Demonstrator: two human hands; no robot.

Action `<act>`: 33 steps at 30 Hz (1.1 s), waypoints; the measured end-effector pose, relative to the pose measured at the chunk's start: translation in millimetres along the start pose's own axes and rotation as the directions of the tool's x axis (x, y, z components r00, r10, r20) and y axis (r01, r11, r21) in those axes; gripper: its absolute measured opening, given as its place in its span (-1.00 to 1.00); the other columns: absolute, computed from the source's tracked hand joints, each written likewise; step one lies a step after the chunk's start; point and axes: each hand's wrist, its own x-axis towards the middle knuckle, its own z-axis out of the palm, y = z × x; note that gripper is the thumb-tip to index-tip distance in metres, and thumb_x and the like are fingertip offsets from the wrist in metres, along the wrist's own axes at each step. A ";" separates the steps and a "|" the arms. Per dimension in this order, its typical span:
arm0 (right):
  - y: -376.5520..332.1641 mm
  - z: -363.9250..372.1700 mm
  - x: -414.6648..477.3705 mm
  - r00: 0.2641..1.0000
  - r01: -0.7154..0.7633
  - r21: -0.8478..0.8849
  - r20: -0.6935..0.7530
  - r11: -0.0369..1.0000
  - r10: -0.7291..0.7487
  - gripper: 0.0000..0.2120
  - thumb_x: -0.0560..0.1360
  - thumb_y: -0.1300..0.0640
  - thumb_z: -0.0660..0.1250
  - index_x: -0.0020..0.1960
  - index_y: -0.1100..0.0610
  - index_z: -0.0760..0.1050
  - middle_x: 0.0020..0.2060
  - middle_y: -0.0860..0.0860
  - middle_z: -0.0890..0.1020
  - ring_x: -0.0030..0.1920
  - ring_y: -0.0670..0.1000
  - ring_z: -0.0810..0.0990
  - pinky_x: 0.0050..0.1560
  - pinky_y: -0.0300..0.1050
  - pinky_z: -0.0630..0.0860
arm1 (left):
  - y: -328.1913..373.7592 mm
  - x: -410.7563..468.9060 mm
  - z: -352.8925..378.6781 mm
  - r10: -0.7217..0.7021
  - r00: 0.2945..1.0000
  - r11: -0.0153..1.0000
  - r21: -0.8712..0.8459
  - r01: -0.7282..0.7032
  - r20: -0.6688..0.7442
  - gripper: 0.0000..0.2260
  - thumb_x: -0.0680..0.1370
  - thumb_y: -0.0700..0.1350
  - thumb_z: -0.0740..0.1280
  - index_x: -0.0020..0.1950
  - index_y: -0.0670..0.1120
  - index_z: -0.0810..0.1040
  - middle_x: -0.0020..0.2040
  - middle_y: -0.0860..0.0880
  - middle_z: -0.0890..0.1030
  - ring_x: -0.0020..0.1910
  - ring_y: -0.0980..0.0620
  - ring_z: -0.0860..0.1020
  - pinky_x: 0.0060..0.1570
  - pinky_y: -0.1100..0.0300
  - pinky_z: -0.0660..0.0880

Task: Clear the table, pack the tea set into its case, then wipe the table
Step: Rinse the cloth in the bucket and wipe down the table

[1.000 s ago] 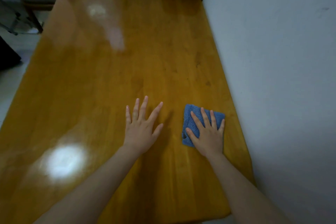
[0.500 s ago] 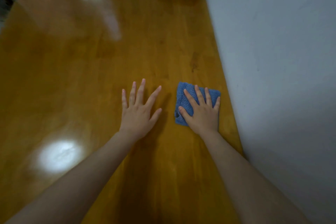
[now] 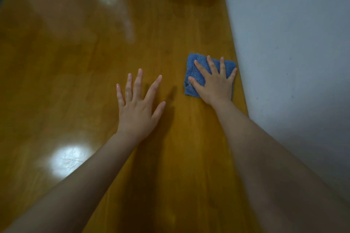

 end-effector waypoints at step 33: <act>-73.5 31.3 -219.9 0.959 -0.227 0.207 -0.122 0.952 0.256 -0.45 0.64 -0.04 -0.18 0.55 0.13 0.18 0.54 0.07 0.19 0.56 0.08 0.06 0.55 0.02 -0.09 | -21.4 -115.5 -42.0 0.085 0.994 0.996 -0.019 -0.084 0.074 -0.44 0.58 0.26 -0.03 0.56 0.22 -0.04 0.60 -0.08 -0.10 0.56 -0.14 -0.17 0.47 -0.21 -0.20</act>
